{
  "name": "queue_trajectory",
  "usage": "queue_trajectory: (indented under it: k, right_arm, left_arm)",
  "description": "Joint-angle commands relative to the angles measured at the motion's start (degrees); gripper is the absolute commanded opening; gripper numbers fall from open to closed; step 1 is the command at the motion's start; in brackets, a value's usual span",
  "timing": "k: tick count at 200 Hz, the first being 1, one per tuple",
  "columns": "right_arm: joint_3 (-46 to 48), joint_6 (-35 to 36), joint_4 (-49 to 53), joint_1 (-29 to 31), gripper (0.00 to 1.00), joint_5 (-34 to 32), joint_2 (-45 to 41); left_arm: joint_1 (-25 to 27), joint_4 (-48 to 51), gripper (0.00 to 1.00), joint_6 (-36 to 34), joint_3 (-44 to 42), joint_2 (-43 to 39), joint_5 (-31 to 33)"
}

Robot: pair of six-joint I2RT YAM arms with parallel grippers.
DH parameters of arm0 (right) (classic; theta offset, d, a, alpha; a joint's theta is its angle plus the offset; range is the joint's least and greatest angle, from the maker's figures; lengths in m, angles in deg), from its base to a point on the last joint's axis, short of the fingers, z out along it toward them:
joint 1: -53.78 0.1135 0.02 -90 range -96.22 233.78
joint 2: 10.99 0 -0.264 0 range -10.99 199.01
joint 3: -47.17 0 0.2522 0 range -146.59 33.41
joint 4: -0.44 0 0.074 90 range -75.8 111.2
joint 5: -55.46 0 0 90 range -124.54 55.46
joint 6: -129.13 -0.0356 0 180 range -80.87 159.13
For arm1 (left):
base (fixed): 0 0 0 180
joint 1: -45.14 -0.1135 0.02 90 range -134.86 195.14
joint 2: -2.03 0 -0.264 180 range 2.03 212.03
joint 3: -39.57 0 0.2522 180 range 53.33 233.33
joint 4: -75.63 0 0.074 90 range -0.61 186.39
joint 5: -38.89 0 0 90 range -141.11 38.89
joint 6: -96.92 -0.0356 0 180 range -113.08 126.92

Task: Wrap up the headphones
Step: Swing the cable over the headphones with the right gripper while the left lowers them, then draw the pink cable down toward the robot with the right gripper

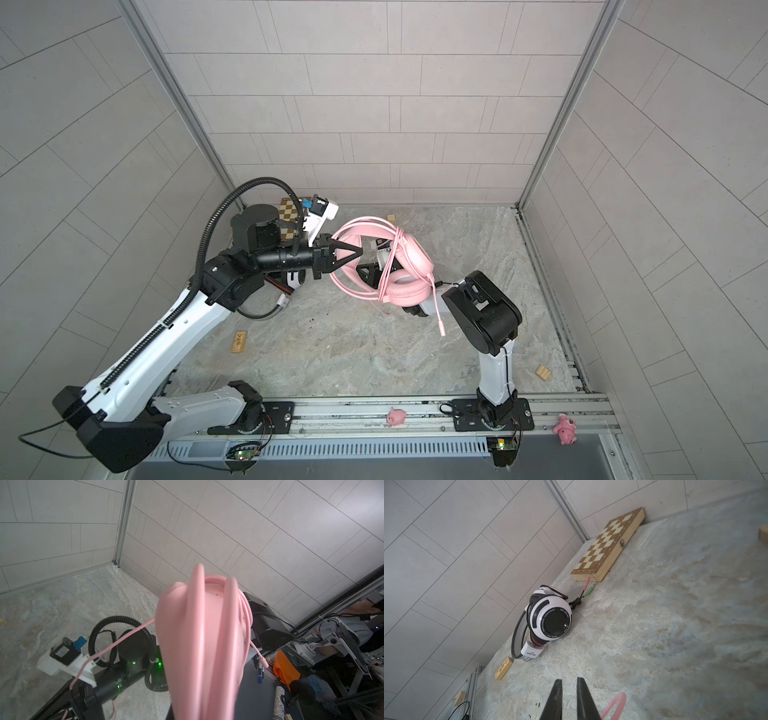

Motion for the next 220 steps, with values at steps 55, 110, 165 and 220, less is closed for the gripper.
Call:
queue_trajectory:
  k: [55,110,165,220]
  right_arm:
    - [6.84,-3.47,-7.42,3.37,0.11,-2.83,2.4]
    - [14.14,-6.93,-14.35,4.5,0.08,-3.47,1.74]
    - [20.99,-8.91,-17.43,5.33,0.06,-3.3,-0.76]
    - [26.18,-4.96,-6.63,6.96,0.05,-5.68,-11.77]
  left_arm:
    - [0.1,-23.04,0.0,6.84,-2.34,3.11,16.17]
    - [-0.63,-29.13,0.0,7.2,-2.55,5.16,27.81]
    - [-1.53,-30.13,0.0,7.16,-2.55,6.7,35.14]
    - [-4.85,-27.56,0.0,3.21,-3.14,6.7,40.48]
